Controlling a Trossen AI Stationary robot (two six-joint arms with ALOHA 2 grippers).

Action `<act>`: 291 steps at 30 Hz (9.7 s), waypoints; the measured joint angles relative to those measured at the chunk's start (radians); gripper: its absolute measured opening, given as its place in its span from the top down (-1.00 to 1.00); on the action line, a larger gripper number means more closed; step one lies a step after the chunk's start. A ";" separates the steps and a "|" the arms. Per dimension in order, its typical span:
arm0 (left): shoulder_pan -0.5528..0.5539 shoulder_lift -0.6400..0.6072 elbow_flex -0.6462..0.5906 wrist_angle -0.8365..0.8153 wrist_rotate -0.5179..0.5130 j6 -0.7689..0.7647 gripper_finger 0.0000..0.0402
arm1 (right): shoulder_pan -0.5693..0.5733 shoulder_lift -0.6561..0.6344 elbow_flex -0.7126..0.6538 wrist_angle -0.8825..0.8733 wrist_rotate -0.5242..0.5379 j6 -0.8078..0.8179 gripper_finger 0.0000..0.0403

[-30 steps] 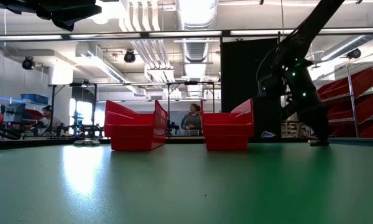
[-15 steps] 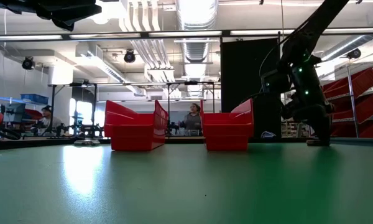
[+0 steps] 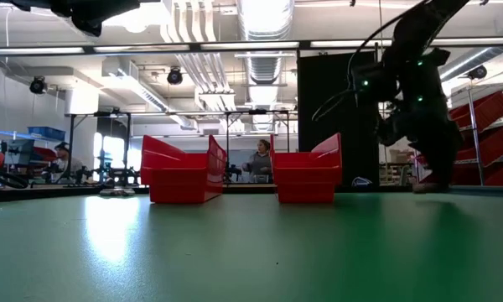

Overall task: Sort batteries
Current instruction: Put the black battery into the left red bin

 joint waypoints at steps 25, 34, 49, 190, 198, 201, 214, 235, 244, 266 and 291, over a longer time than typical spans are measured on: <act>-0.094 0.480 0.302 0.076 0.213 0.104 0.16 | 0.807 0.032 -0.018 0.332 0.339 0.726 0.94; -0.191 0.711 0.345 0.232 0.111 0.099 0.16 | 0.867 0.085 0.006 0.397 0.410 0.765 0.94; -0.123 1.095 0.564 0.132 0.239 -0.029 0.16 | 0.985 0.107 0.105 0.454 0.616 0.637 0.91; 0.921 1.119 0.660 -0.705 0.506 0.080 0.44 | 1.077 0.147 0.167 0.702 0.816 0.486 0.47; 0.893 0.909 0.660 -0.735 0.610 0.012 0.44 | 1.057 0.147 0.323 0.420 0.828 0.447 0.25; 0.862 0.806 0.649 -0.732 0.669 -0.033 0.44 | 1.046 0.147 0.348 0.418 0.829 0.392 0.18; 0.371 0.318 0.388 -0.645 0.619 -0.414 0.43 | 0.962 0.150 0.315 0.600 0.830 0.149 0.08; -0.412 0.620 0.161 0.602 0.090 -0.212 0.43 | 1.207 0.152 0.479 0.652 0.836 0.167 0.15; -0.376 0.980 0.422 0.672 0.105 -0.096 0.43 | 1.427 0.221 0.504 0.647 0.872 0.520 0.16; -0.260 1.475 0.866 0.819 0.106 -0.117 0.43 | 1.499 0.335 0.613 -0.011 0.361 0.843 -0.07; -0.132 1.705 1.002 0.894 0.086 -0.204 0.43 | 1.491 0.335 0.347 -0.023 0.065 0.815 0.02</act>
